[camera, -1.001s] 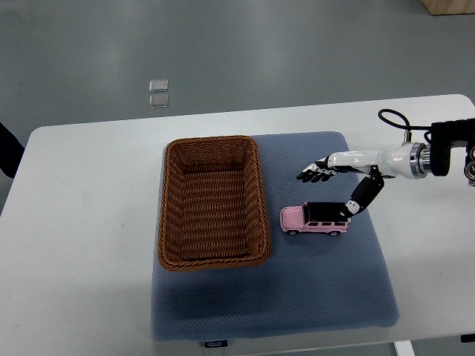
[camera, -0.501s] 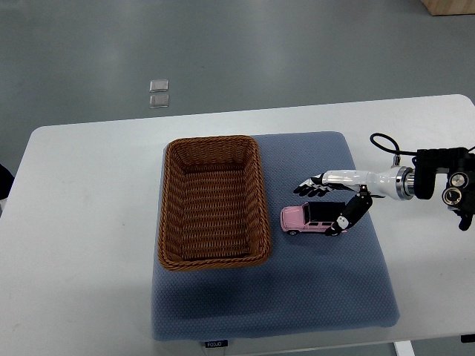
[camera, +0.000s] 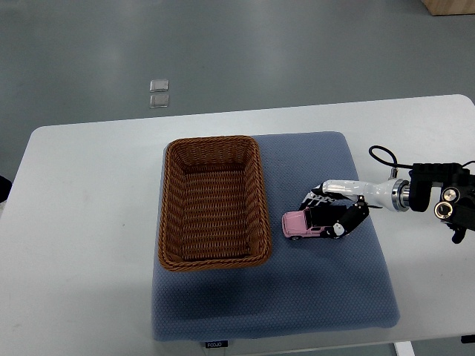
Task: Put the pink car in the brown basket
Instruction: 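Lift the pink car off the cushion with the right hand, then carry the car over the wicker basket and lower it inside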
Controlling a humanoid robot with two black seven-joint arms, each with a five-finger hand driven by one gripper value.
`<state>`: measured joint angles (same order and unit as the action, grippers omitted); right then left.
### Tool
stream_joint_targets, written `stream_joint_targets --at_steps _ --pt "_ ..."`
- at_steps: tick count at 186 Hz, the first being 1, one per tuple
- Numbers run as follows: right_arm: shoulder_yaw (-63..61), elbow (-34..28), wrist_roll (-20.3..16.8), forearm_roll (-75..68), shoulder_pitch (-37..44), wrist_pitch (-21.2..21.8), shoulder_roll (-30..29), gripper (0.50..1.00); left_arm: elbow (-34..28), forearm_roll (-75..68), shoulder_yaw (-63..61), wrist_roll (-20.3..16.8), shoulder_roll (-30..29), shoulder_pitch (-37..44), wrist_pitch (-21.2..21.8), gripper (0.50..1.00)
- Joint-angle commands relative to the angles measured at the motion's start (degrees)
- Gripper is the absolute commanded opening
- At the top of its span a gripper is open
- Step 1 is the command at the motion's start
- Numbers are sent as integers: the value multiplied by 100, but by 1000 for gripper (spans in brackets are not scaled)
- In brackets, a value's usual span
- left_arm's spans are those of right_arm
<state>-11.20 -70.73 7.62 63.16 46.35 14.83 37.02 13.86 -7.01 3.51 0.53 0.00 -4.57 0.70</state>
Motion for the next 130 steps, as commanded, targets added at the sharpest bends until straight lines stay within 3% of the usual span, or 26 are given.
stream_joint_targets --at_steps 1,37,77,110,130 --pt "4 77 11 161 -3 -59 -2 500 -6 -2 0 0 0 0 0 1000" --pt "-119 -2 37 38 305 38 402 500 -6 7 0 0 0 0 0 1000" --pt "-225 -459 29 -454 1192 521 947 500 12 -2 0 0 0 0 0 1000" --pt "-181 -441 -24 -850 1834 565 771 500 12 7 0 0 0 0 0 1000" --pt "-102 -204 -42 -894 2159 539 209 500 -6 7 0 0 0 0 0 1000"
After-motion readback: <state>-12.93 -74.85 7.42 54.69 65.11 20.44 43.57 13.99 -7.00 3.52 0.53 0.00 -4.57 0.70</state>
